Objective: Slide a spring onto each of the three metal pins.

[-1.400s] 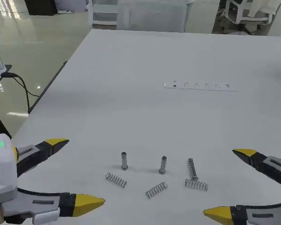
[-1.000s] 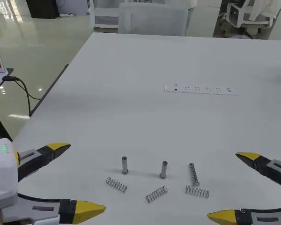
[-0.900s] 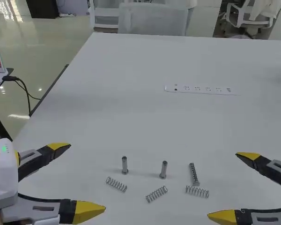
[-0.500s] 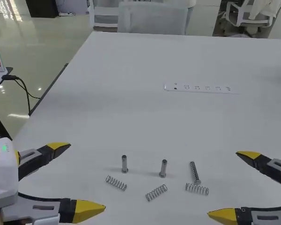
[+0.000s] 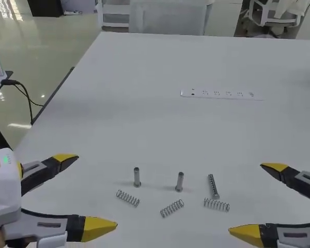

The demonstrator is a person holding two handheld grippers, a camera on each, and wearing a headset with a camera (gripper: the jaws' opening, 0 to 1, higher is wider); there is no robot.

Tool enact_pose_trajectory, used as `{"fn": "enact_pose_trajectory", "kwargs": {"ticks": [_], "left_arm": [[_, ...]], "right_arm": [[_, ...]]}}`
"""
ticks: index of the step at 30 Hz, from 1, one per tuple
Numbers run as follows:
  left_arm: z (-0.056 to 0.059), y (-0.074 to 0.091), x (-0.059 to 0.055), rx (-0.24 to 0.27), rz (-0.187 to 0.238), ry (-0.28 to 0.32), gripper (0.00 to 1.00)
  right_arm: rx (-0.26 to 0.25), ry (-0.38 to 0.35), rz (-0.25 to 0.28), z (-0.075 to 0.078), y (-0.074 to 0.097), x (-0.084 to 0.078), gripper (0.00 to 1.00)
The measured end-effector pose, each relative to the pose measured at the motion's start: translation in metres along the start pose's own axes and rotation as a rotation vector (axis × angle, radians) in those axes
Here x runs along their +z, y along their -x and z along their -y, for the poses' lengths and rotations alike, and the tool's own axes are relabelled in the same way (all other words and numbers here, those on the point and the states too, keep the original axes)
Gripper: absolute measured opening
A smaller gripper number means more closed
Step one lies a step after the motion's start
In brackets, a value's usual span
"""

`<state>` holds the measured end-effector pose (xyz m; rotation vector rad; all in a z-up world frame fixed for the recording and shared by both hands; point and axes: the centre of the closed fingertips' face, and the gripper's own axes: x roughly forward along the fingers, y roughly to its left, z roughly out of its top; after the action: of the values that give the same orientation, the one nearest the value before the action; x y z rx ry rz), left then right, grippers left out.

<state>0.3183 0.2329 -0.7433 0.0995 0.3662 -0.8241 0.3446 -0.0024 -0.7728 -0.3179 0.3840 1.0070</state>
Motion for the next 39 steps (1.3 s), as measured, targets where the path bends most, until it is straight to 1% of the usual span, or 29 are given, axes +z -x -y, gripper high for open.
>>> {"fn": "enact_pose_trajectory", "kwargs": {"ticks": [5, 9, 13, 16, 20, 24, 33, 39], "left_arm": [[0.001, -0.0008, 0.0007, -0.002, 0.001, -0.002, 0.98], [-0.0006, 0.0005, 0.0018, 0.001, 0.004, -0.003, 0.98], [-0.0017, 0.0014, 0.0025, 0.004, 0.005, -0.004, 0.98], [-0.0021, 0.0015, 0.0019, 0.005, 0.003, -0.005, 0.98], [-0.0027, 0.0016, 0.0014, 0.007, 0.004, -0.002, 0.98], [-0.005, 0.003, 0.0012, 0.013, 0.009, 0.008, 0.98], [-0.003, 0.0033, 0.0001, 0.006, 0.003, 0.003, 0.98], [-0.0043, 0.004, -0.0006, 0.008, -0.003, -0.006, 0.98]], "right_arm": [[-0.002, -0.002, 0.003, 0.0007, 0.0003, 0.001, 0.94], [-0.009, -0.006, 0.003, 0.0031, 0.0005, 0.0008, 0.94], [-0.014, -0.024, 0.024, 0.0052, 0.0013, 0.0043, 0.94], [-0.014, -0.024, 0.015, 0.0051, 0.001, 0.0027, 0.94], [-0.012, -0.036, 0.024, 0.0032, 0.0012, 0.0041, 0.94], [-0.011, -0.026, 0.008, 0.0023, 0.0011, 0.0006, 0.94], [-0.01, -0.023, 0.005, 0.0039, 0.0012, 0.0003, 0.94], [-0.01, -0.021, -0.002, 0.0044, 0.0005, -0.002, 0.94]]}}
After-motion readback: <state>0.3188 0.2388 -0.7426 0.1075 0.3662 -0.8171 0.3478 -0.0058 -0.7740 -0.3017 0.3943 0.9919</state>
